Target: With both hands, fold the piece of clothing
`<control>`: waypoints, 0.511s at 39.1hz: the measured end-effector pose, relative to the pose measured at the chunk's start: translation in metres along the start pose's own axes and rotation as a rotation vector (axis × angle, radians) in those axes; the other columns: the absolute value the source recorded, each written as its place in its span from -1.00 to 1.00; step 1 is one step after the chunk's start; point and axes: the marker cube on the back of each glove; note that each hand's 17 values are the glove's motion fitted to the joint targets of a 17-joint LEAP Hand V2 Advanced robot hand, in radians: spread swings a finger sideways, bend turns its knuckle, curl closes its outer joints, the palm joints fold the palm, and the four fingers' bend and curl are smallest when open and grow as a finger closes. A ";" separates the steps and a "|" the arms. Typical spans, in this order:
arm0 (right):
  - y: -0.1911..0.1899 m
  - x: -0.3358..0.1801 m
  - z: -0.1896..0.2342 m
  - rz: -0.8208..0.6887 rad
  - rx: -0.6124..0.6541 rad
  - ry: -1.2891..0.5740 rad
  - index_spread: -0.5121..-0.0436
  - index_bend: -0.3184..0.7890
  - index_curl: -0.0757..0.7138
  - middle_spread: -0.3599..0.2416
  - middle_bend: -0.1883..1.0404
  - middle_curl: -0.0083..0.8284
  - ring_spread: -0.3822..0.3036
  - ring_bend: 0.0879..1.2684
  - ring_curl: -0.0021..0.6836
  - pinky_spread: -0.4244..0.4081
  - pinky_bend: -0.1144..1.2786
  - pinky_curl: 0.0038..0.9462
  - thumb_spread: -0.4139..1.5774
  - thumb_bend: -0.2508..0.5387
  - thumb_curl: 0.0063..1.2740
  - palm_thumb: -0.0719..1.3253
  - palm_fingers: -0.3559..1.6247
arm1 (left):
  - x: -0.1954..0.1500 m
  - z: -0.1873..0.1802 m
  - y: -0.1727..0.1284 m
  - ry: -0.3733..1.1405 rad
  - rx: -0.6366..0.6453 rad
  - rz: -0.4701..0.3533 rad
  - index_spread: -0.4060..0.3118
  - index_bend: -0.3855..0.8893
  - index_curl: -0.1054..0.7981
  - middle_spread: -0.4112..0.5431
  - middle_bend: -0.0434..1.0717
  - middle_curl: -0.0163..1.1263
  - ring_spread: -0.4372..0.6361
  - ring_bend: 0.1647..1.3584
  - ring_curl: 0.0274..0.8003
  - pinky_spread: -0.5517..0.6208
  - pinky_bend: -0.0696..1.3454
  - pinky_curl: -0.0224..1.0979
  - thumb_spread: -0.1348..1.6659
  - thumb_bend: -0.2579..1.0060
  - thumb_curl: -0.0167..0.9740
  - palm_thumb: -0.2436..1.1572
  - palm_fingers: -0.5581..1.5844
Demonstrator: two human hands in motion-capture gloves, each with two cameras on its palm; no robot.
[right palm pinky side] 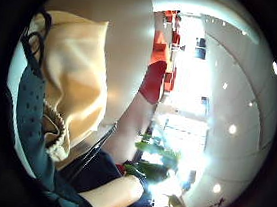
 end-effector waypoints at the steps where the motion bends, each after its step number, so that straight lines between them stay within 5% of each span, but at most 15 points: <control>1: 0.002 -0.012 -0.001 -0.018 -0.015 0.022 0.01 -0.20 0.23 -0.60 -0.03 0.37 -0.62 0.13 0.45 -0.84 0.17 -0.08 -0.02 -0.48 0.00 0.32 0.66 | -0.004 0.000 0.001 0.008 0.003 -0.004 -0.17 -0.12 0.19 -0.18 -0.62 -0.33 -0.06 -0.70 -0.22 -0.03 -0.63 -0.32 0.70 -0.60 -0.35 -0.10 0.15; 6: 0.028 -0.023 -0.018 -0.193 -0.039 -0.101 0.01 -0.22 0.19 -0.59 -0.05 0.35 -0.64 0.16 0.44 -0.90 0.15 -0.11 0.14 -0.49 -0.07 0.22 0.63 | -0.010 0.001 -0.002 0.013 0.020 -0.016 -0.18 -0.13 0.18 -0.20 -0.62 -0.33 -0.06 -0.71 -0.21 -0.04 -0.63 -0.32 0.70 -0.60 -0.34 -0.08 0.16; 10: -0.006 -0.038 -0.017 -0.199 0.041 -0.198 0.02 -0.22 0.17 -0.56 -0.06 0.34 -0.63 0.13 0.42 -0.89 0.12 -0.13 0.19 -0.42 -0.08 0.25 0.61 | -0.012 0.001 -0.003 0.005 0.036 -0.014 -0.18 -0.12 0.18 -0.21 -0.61 -0.33 -0.08 -0.71 -0.21 -0.04 -0.64 -0.32 0.70 -0.60 -0.32 -0.07 0.17; 20: -0.023 0.010 -0.032 -0.258 0.137 -0.443 0.02 -0.22 0.11 -0.49 -0.11 0.29 -0.62 -0.02 0.33 -0.85 0.08 -0.17 0.05 -0.38 0.00 0.41 0.54 | 0.003 -0.010 0.001 -0.008 0.041 -0.019 -0.20 -0.12 0.18 -0.22 -0.62 -0.33 -0.09 -0.74 -0.20 -0.06 -0.64 -0.32 0.70 -0.60 -0.31 -0.06 0.18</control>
